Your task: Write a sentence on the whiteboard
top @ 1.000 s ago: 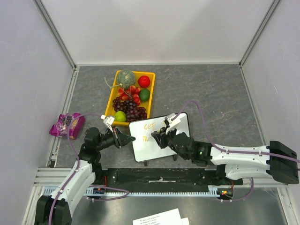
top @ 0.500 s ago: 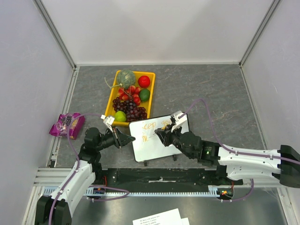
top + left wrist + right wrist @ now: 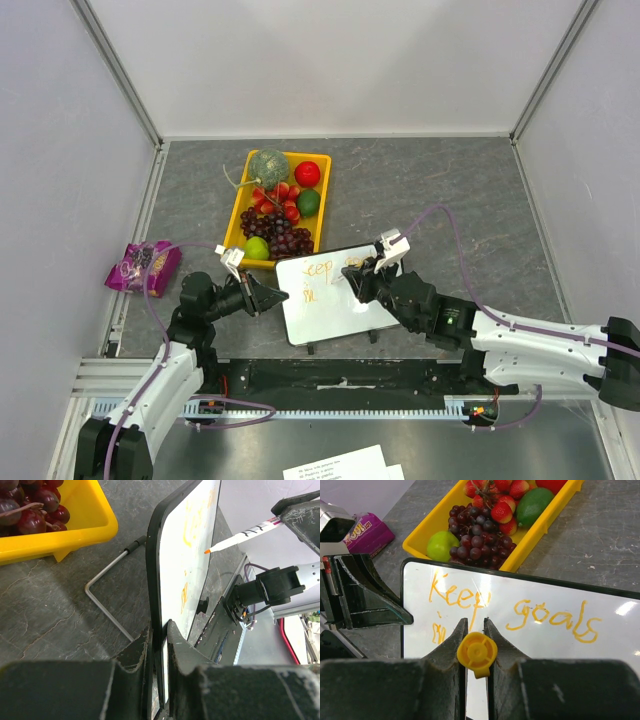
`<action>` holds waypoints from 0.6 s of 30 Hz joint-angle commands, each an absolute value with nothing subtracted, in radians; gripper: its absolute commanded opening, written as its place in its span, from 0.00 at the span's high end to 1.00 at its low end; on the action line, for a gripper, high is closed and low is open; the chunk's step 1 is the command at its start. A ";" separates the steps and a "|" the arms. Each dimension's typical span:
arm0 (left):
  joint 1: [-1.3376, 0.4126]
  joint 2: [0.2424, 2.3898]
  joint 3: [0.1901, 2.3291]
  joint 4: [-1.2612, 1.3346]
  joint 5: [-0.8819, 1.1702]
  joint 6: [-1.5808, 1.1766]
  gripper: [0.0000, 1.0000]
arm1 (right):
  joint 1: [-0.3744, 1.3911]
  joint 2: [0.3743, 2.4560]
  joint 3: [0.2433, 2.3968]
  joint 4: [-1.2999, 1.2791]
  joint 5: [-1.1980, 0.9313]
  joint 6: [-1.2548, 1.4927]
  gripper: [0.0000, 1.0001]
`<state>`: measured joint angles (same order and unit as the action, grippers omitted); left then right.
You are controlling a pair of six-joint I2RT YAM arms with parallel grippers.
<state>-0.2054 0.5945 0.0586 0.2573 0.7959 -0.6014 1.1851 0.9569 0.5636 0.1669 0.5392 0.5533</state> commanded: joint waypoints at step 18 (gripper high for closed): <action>-0.204 0.586 0.057 0.285 0.773 -0.569 0.98 | 1.175 1.025 0.566 0.199 0.537 0.561 1.00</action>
<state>-0.2054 0.5945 0.0586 0.2569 0.7944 -0.6014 1.1809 1.0058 0.5636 0.1776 0.5331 0.5579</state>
